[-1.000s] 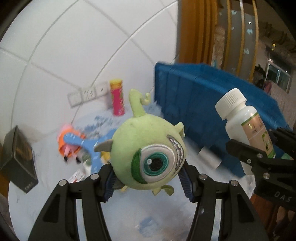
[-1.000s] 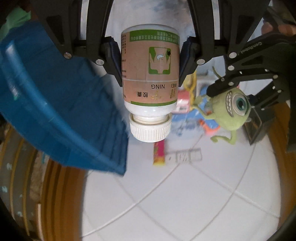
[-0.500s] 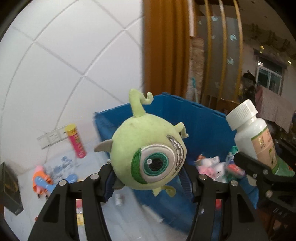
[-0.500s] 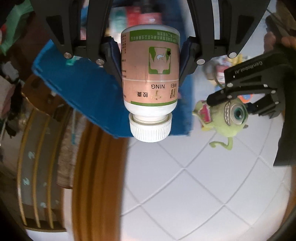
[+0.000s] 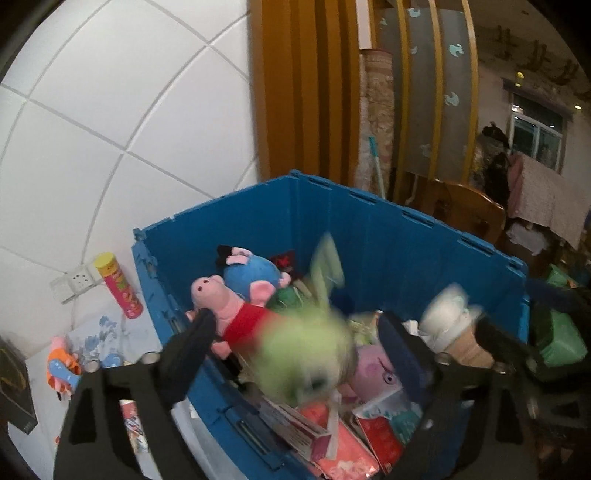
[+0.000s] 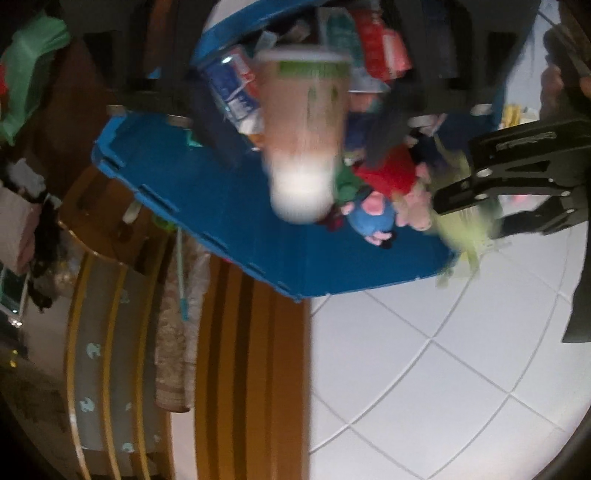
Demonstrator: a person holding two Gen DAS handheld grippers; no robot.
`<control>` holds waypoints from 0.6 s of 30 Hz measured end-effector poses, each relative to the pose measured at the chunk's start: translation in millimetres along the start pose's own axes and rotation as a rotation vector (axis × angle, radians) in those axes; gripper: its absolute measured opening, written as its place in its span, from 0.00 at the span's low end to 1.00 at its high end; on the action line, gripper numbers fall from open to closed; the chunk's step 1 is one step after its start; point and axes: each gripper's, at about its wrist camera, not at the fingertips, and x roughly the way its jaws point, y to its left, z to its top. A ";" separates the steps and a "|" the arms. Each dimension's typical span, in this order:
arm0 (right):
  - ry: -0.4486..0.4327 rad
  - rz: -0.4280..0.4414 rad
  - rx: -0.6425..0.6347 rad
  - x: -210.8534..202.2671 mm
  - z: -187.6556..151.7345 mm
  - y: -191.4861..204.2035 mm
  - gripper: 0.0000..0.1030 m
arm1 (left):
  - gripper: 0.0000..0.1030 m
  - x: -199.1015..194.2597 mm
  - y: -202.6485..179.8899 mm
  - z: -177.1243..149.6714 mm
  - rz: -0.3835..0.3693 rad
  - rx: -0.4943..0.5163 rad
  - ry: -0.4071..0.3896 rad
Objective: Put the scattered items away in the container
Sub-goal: 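Carry both items over the crate and open both tools to drop them, then return both tools to the remaining items on the table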
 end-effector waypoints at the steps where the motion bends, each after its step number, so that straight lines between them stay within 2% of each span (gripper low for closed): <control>1: -0.002 -0.004 0.001 -0.3 -0.3 -1.3 0.96 | 0.94 0.5 -0.5 -0.4 0.005 -0.005 0.001; 5: -0.003 -0.003 0.000 2.4 -1.6 -0.8 0.96 | 0.94 2.1 -2.1 -2.1 0.024 -0.026 0.003; 11: -0.006 0.031 -0.013 7.2 -1.0 14.8 0.99 | 0.94 -8.0 26.4 -14.4 0.062 -0.049 0.003; 18: -0.032 0.101 -0.047 -3.0 2.0 75.7 1.00 | 0.94 -38.0 87.3 -45.7 0.131 -0.096 -0.004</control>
